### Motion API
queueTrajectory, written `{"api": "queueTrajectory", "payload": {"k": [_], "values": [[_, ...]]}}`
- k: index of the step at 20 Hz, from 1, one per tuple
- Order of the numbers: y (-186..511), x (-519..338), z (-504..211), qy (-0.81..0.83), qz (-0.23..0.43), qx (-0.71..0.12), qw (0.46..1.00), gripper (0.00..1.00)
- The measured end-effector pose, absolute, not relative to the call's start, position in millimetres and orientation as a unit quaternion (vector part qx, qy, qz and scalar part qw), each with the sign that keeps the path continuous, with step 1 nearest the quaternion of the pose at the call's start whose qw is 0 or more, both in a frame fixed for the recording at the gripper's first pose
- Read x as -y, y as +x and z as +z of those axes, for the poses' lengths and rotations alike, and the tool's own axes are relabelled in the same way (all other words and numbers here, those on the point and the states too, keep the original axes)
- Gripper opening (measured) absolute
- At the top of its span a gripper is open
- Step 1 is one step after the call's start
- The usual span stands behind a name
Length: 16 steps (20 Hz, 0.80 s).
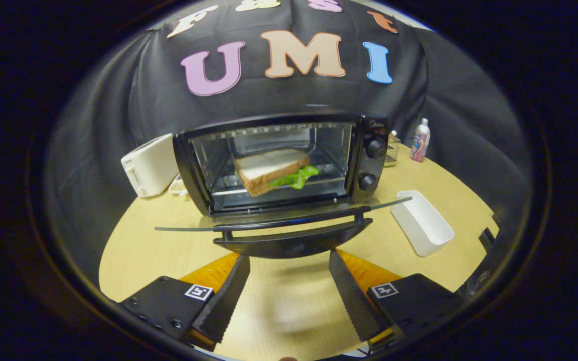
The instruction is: Open the toaster oven, put the food inside, and close the toaster oven door.
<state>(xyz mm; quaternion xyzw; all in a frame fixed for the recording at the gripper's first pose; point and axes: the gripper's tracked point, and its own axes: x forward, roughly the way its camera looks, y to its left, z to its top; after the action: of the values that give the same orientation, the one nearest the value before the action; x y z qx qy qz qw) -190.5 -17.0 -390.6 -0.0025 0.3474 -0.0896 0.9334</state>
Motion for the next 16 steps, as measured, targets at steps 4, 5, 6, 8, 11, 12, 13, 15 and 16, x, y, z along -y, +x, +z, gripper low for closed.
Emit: {"api": "queueTrajectory", "payload": {"k": [4, 5, 6, 8, 11, 12, 13, 15, 16], "values": [[-160.3, 13.0, -368.8, 0.008, -0.089, -0.321, 0.943, 0.98], [-152.9, 13.0, -365.9, 0.008, -0.088, -0.315, 0.945, 0.98], [-146.2, 11.1, -361.9, 0.010, -0.086, -0.311, 0.946, 0.98], [-131.5, 8.1, -354.9, 0.015, -0.083, -0.301, 0.950, 0.98], [-111.5, 2.3, -342.8, 0.030, -0.075, -0.284, 0.955, 0.98], [-103.8, 0.6, -337.8, 0.034, -0.074, -0.277, 0.957, 0.98], [-98.6, 1.4, -333.7, 0.038, -0.074, -0.271, 0.959, 0.98], [-90.8, 1.2, -328.5, 0.045, -0.075, -0.262, 0.961, 0.97], [-88.4, 2.5, -326.0, 0.047, -0.075, -0.259, 0.962, 0.98]]}}
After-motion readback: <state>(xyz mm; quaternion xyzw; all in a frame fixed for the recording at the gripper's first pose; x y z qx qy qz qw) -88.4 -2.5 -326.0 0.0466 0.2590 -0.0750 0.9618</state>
